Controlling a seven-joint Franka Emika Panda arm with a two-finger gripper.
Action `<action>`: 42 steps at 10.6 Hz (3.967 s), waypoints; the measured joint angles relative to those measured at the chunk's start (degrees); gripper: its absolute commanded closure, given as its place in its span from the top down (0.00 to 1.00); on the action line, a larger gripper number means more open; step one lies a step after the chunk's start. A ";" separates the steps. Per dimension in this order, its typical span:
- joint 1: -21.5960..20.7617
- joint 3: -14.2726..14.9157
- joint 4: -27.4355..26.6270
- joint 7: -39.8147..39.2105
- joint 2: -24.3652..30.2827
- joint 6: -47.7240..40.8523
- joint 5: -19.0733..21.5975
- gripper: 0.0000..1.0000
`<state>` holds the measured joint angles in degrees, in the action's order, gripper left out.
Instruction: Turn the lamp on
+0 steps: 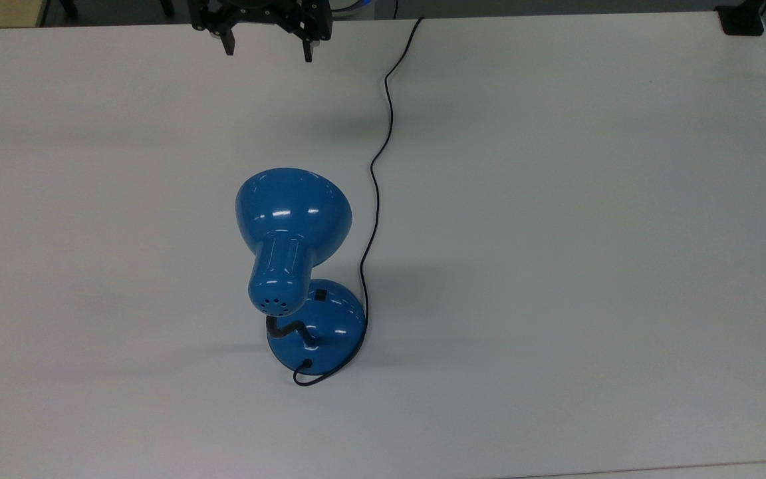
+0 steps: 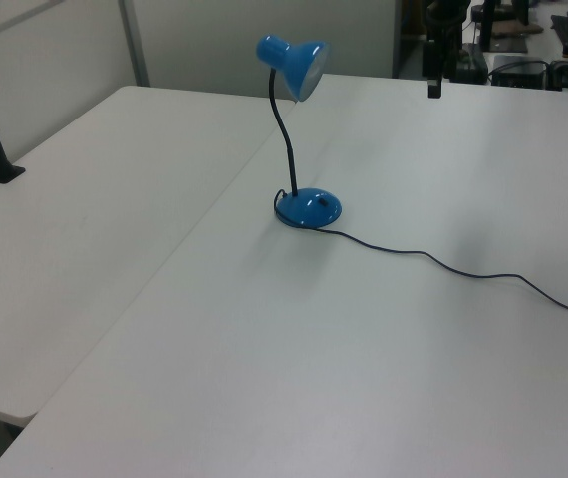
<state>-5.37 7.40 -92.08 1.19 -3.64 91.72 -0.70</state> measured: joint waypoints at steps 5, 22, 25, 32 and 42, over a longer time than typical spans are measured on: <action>-0.25 -0.10 0.02 0.00 -1.26 1.37 0.00 0.80; -3.16 -1.78 -2.33 -4.24 -24.58 47.31 0.51 0.00; -3.16 -1.78 0.06 -3.52 -27.38 48.51 0.51 0.00; -3.31 -1.77 1.36 -1.75 -30.26 54.39 -0.16 0.00; 0.54 -2.96 -3.44 0.31 -3.29 12.10 -0.08 1.00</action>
<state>-4.84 4.44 -95.52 1.50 -6.93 103.82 -0.78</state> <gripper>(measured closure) 0.819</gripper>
